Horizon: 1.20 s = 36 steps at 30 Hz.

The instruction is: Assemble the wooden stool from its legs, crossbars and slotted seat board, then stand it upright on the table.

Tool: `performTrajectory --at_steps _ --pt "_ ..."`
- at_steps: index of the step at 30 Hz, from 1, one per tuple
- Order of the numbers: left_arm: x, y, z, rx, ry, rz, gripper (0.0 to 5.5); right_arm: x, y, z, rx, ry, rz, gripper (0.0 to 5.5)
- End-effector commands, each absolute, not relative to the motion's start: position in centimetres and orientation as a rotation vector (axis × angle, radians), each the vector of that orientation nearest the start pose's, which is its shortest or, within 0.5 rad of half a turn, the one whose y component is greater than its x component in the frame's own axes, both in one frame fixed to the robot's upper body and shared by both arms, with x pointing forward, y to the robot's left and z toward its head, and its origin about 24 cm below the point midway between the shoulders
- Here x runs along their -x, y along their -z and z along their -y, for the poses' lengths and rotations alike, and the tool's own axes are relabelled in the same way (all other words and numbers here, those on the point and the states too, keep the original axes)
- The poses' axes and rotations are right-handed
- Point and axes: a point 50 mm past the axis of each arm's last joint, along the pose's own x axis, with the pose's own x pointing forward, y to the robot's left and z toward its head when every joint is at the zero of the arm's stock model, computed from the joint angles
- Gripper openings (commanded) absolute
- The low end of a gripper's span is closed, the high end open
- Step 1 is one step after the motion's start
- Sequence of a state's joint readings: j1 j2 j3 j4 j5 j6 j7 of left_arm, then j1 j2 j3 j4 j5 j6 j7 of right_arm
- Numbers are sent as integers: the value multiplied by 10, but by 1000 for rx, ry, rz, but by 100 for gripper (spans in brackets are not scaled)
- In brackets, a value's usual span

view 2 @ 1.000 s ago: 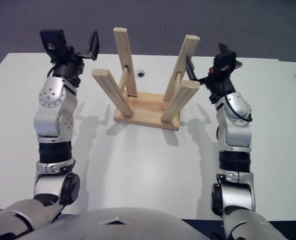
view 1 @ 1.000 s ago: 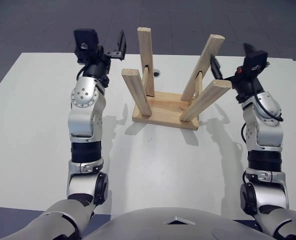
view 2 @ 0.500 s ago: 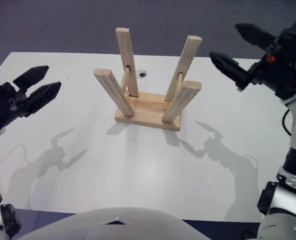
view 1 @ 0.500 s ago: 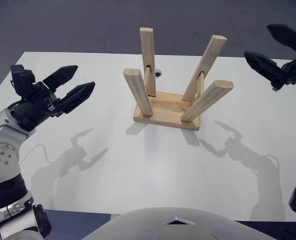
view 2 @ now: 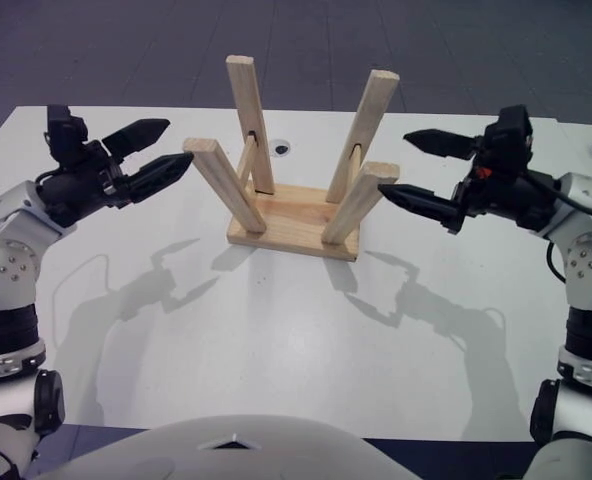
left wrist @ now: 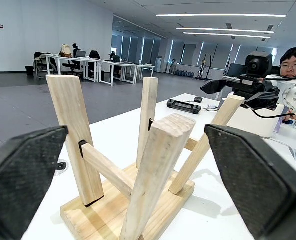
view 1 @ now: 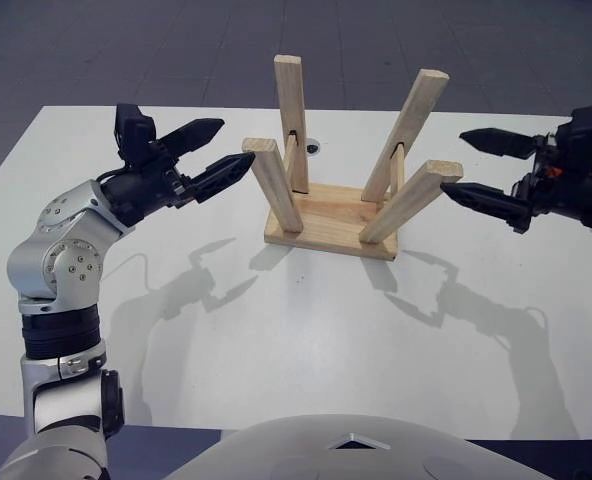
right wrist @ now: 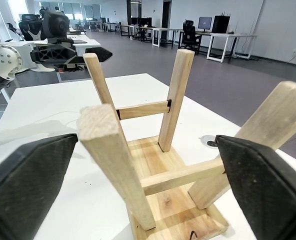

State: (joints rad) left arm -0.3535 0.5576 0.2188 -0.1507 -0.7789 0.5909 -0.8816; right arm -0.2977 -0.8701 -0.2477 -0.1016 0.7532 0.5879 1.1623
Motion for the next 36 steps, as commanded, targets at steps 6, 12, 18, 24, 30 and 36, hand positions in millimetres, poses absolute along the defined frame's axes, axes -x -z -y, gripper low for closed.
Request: performTrajectory --at_steps 6,12,18,24,30,36 --pt "-277 -172 -189 216 1037 71 319 -258 -182 235 44 -1141 -129 345" --pt "-273 -168 -179 228 1082 66 221 -260 -181 231 50 -1142 -135 251" --pt "-263 -178 -182 255 1182 71 163 -259 -183 226 68 -1200 -242 159" --pt "-248 -208 -188 262 1369 -7 158 -259 -217 218 -12 -1259 -321 142" --pt "-274 -217 -179 328 1345 -287 117 -293 -236 203 -223 -1090 -484 142" --pt "-329 -195 -179 617 1073 -536 119 -324 -225 184 -337 -860 -719 143"
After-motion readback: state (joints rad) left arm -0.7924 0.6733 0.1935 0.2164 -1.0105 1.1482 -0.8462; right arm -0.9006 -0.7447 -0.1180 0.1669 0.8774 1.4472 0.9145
